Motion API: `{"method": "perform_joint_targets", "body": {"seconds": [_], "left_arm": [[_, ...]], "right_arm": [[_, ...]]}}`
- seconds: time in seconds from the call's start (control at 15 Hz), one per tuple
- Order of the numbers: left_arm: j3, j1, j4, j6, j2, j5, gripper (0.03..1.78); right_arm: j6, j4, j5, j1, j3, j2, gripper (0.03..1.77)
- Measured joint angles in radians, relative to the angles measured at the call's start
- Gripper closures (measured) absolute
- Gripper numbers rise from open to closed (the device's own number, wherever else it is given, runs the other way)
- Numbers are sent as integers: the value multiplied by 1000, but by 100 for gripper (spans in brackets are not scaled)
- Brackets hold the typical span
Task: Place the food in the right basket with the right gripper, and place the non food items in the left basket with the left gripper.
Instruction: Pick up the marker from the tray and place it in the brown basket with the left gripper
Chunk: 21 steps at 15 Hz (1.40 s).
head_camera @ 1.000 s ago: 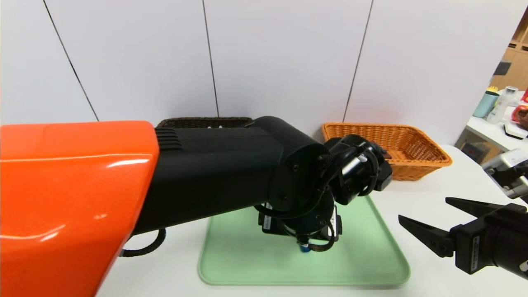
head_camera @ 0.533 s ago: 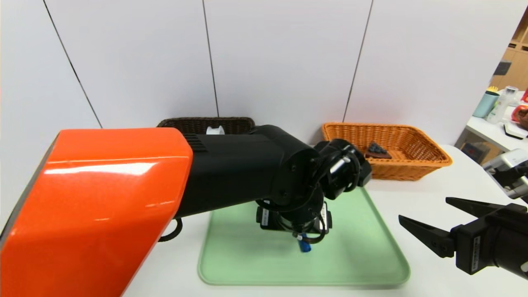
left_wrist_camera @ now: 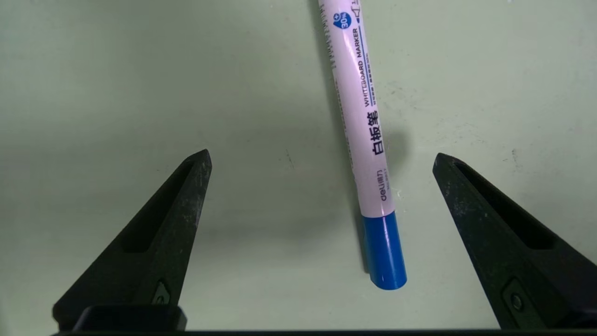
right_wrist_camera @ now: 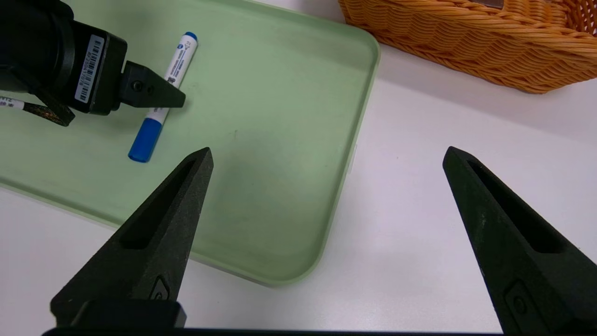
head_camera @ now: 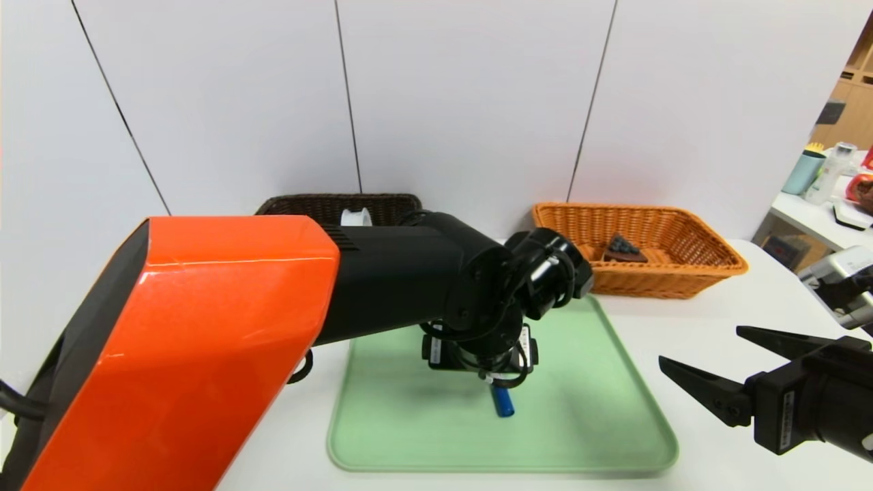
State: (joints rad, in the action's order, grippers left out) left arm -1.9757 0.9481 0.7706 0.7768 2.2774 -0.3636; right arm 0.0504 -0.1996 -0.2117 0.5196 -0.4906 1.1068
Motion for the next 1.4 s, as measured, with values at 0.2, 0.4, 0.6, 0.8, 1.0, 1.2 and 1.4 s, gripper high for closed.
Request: {"method": "perform_joint_targets", "body": {"seconds": [0.2,0.4,0.6,0.8,1.0,1.2,1.4], "left_arm": [[0,0,-1,-1,9,0,12],[0,0,-2,-1,17,-1,12],[0,0,-2,1,29,-2,12],[0,0,-5,11,41,-3,12],[0,-1,-38,4,46,0,12],[0,-2,-39,4,50,-4,34],[0,-1,-36,1,53,-3,75]], "right_arm": [[-4,0,0,0,-1,0,10],[-4,0,0,0,-1,0,10],[-6,0,0,-1,-1,-1,10],[-6,0,0,0,-1,-1,10],[-6,0,0,-1,0,-3,10],[-5,0,0,-1,2,-7,10],[-5,0,0,-1,4,-10,10]]}}
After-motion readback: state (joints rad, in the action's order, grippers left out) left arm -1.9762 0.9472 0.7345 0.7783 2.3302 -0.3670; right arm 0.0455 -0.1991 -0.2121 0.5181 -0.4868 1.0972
